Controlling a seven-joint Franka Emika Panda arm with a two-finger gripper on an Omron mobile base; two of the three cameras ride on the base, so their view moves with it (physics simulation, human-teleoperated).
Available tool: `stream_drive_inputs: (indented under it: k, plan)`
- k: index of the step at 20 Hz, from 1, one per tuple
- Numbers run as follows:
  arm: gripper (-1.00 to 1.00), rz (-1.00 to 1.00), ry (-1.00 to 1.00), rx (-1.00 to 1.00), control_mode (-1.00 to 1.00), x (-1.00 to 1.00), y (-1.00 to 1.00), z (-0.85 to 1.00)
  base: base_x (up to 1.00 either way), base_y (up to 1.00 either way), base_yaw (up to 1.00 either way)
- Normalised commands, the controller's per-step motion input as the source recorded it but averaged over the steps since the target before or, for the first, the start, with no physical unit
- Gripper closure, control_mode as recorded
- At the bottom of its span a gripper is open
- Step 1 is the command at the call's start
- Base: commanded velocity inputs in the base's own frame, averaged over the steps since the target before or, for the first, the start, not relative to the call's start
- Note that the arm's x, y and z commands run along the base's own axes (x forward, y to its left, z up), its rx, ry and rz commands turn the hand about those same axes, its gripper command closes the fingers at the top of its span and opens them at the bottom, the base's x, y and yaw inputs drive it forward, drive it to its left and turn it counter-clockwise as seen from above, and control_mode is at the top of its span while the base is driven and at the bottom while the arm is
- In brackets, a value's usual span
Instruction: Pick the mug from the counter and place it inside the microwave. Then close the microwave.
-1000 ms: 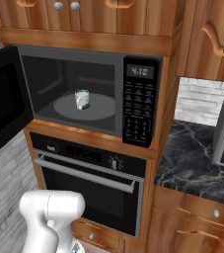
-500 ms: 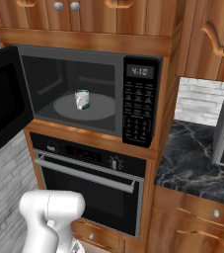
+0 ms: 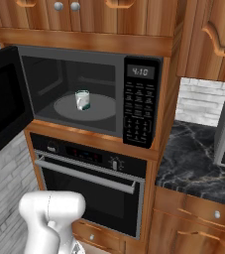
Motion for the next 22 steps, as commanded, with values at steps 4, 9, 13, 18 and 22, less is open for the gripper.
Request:
stream_drive_inputs:
  k: [4, 9, 13, 18, 22]
  plan:
    - [-1.0, -0.01, 0.0, 0.0, -1.0, 0.06, -0.31, 0.0, 0.0, 0.0, 0.0]
    - [-1.0, -0.01, 0.0, 0.0, -1.0, 0.0, -0.49, 0.0, 0.0, 0.0, 0.0]
    - [-1.0, -0.03, 0.0, 0.01, -1.0, 0.0, -0.53, 0.0, 0.0, 0.0, 0.0]
    - [-1.0, -0.03, -0.01, 0.01, -1.0, 0.0, -0.56, 0.0, 0.0, 0.0, 0.0]
    - [-1.0, -0.02, -0.05, 0.01, -1.0, 0.01, -0.54, 0.0, 0.0, 0.0, 0.0]
